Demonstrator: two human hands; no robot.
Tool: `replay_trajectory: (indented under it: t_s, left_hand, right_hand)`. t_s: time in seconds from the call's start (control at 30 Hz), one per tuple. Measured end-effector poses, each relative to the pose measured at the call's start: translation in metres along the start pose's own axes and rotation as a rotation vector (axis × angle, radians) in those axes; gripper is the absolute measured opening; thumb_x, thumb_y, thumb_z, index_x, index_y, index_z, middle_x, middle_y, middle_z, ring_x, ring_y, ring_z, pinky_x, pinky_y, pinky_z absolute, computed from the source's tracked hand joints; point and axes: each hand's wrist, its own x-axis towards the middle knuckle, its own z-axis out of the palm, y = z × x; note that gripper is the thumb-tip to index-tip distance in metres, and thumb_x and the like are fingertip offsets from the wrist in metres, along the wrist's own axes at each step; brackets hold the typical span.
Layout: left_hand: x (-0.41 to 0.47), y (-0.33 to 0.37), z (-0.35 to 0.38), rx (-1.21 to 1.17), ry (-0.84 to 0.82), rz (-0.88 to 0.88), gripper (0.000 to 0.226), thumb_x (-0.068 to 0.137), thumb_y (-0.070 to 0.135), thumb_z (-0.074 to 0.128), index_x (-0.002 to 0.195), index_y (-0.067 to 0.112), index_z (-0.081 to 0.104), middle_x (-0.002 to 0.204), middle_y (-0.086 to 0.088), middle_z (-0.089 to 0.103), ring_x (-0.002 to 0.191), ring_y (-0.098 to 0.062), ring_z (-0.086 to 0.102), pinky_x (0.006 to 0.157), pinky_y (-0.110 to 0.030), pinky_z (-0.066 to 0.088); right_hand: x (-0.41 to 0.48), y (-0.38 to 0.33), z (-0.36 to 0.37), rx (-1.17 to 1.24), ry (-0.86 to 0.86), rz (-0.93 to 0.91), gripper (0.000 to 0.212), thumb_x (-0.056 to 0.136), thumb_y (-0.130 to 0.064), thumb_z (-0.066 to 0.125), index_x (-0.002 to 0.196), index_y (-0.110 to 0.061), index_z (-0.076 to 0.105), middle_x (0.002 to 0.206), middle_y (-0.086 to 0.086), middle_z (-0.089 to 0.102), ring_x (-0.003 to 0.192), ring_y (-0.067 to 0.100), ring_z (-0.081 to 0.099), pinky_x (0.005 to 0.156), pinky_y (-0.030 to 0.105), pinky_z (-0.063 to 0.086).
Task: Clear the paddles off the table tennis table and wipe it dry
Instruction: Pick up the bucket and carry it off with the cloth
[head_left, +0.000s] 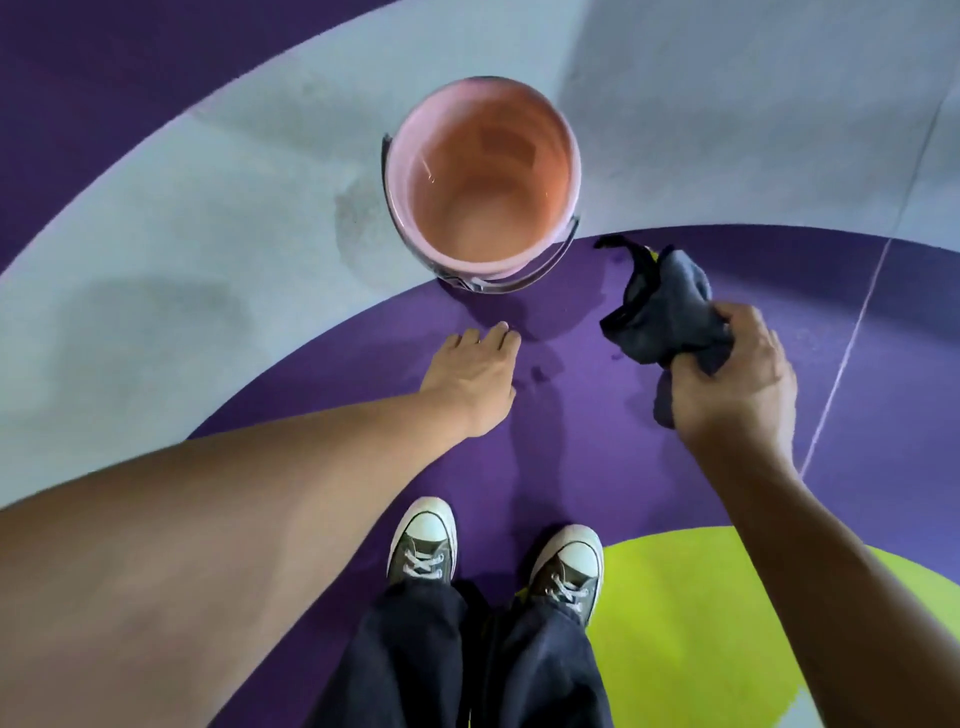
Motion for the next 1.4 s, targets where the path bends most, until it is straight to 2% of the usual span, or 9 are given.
replay_trajectory:
  t_s: [0.1, 0.2, 0.3, 0.47, 0.6, 0.83, 0.9, 1.03, 1.4]
  left_hand:
    - [0.039, -0.005, 0.014, -0.002, 0.024, -0.055, 0.070, 0.103, 0.031, 0.049, 0.158, 0.007, 0.012, 0.169, -0.010, 0.008, 0.141, -0.036, 0.036, 0.116, -0.046, 0.029]
    - [0.065, -0.010, 0.024, -0.043, 0.119, -0.128, 0.077, 0.102, 0.033, 0.048, 0.160, 0.005, 0.005, 0.167, -0.011, 0.015, 0.142, -0.034, 0.034, 0.116, -0.044, 0.029]
    - [0.077, -0.017, 0.030, -0.130, 0.105, -0.181, 0.080, 0.101, 0.036, 0.049, 0.160, 0.006, 0.004, 0.167, -0.010, 0.018, 0.143, -0.033, 0.032, 0.118, -0.043, 0.028]
    - [0.069, -0.023, 0.026, -0.126, 0.178, -0.199, 0.068, 0.090, 0.037, 0.062, 0.146, 0.011, 0.035, 0.151, -0.009, 0.035, 0.136, -0.036, 0.037, 0.112, -0.044, 0.032]
    - [0.031, -0.023, 0.018, 0.077, 0.340, -0.155, 0.050, 0.076, 0.027, 0.073, 0.120, 0.014, 0.053, 0.117, -0.008, 0.050, 0.103, -0.031, 0.051, 0.093, -0.041, 0.041]
    - [-0.002, -0.073, -0.050, 0.173, 0.636, -0.033, 0.033, 0.075, -0.005, 0.063, 0.102, 0.013, 0.057, 0.095, -0.006, 0.055, 0.089, -0.034, 0.050, 0.091, -0.043, 0.039]
    - [-0.006, -0.083, -0.074, 0.131, 0.622, 0.028, 0.025, 0.080, -0.003, 0.062, 0.099, 0.011, 0.056, 0.088, -0.007, 0.058, 0.087, -0.034, 0.053, 0.093, -0.043, 0.041]
    - [-0.011, -0.075, -0.123, 0.018, 0.476, 0.086, 0.016, 0.087, 0.004, 0.060, 0.102, 0.009, 0.057, 0.092, -0.010, 0.063, 0.089, -0.036, 0.056, 0.068, -0.040, 0.042]
    - [-0.072, -0.053, -0.191, -0.050, 0.212, 0.059, 0.023, 0.096, 0.007, 0.048, 0.117, 0.009, 0.055, 0.101, -0.020, 0.061, 0.092, -0.040, 0.054, 0.073, -0.049, 0.048]
  right_hand:
    - [0.009, 0.012, 0.017, 0.006, -0.001, -0.015, 0.046, 0.080, -0.023, 0.055, 0.125, -0.020, 0.058, 0.113, 0.008, 0.062, 0.106, 0.033, 0.054, 0.098, 0.054, 0.043]
    - [0.020, 0.025, 0.030, -0.003, 0.002, -0.017, 0.041, 0.085, -0.012, 0.063, 0.125, -0.019, 0.059, 0.115, 0.009, 0.062, 0.108, 0.034, 0.054, 0.098, 0.055, 0.043]
    - [0.023, 0.026, 0.037, 0.012, 0.015, -0.035, 0.046, 0.080, -0.025, 0.056, 0.126, -0.020, 0.058, 0.112, 0.008, 0.062, 0.105, 0.033, 0.054, 0.097, 0.054, 0.043]
    - [0.030, 0.022, 0.039, 0.009, -0.003, -0.033, 0.044, 0.085, -0.019, 0.059, 0.129, -0.018, 0.057, 0.111, 0.009, 0.060, 0.104, 0.035, 0.054, 0.097, 0.055, 0.043]
    - [0.029, 0.013, 0.031, -0.030, -0.029, -0.008, 0.045, 0.086, -0.010, 0.061, 0.131, -0.019, 0.057, 0.111, 0.008, 0.059, 0.107, 0.037, 0.054, 0.099, 0.054, 0.041]
    - [0.020, -0.011, 0.003, -0.050, -0.044, -0.017, 0.044, 0.087, -0.012, 0.060, 0.130, -0.022, 0.056, 0.111, 0.006, 0.058, 0.106, 0.035, 0.054, 0.097, 0.046, 0.036]
    - [0.018, -0.014, -0.005, -0.060, -0.046, -0.041, 0.044, 0.087, -0.013, 0.060, 0.130, -0.022, 0.056, 0.110, 0.006, 0.059, 0.105, 0.035, 0.054, 0.094, 0.044, 0.034]
    - [0.009, -0.025, -0.031, -0.080, -0.045, -0.070, 0.047, 0.085, -0.012, 0.059, 0.131, -0.021, 0.055, 0.112, 0.007, 0.060, 0.106, 0.034, 0.053, 0.093, 0.044, 0.034]
    - [-0.040, -0.049, -0.129, -0.082, 0.086, -0.015, 0.046, 0.088, -0.012, 0.055, 0.133, -0.019, 0.054, 0.118, 0.008, 0.060, 0.110, 0.034, 0.053, 0.092, 0.042, 0.033]
